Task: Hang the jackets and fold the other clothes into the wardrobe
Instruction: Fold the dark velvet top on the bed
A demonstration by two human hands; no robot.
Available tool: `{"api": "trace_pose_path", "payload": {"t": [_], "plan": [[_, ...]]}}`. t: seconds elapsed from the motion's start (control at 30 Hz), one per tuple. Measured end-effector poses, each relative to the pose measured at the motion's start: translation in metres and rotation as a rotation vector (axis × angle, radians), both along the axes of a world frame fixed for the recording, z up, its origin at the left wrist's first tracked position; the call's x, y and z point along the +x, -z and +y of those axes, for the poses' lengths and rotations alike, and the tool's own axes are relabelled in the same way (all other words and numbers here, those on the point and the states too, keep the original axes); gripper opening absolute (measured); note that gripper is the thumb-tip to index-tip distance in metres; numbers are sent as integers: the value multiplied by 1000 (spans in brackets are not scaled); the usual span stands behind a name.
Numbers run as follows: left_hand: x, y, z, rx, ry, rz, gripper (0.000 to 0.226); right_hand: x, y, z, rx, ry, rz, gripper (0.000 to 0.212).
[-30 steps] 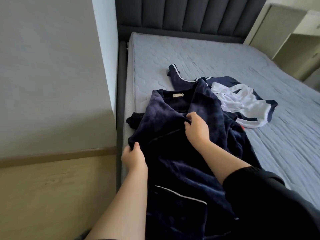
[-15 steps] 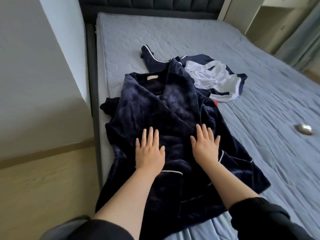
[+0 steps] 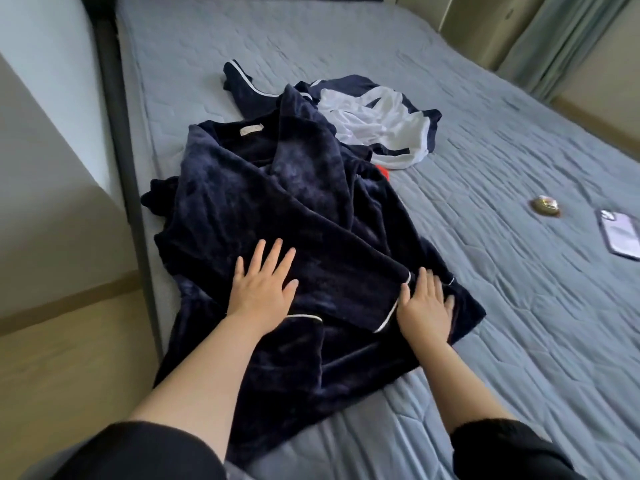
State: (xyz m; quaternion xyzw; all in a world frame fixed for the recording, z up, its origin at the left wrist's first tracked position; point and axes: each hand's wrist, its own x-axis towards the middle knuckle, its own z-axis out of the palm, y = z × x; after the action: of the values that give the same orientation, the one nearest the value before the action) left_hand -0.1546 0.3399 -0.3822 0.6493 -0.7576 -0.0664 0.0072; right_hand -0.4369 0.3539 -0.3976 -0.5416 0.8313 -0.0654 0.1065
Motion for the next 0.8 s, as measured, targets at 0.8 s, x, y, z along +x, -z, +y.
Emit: {"api": "trace_pose_path", "payload": {"t": [0.8], "plan": [[5,-17,-14,-91,-232,213,61,74,-41,-29,-182,-162,-41,62]]}}
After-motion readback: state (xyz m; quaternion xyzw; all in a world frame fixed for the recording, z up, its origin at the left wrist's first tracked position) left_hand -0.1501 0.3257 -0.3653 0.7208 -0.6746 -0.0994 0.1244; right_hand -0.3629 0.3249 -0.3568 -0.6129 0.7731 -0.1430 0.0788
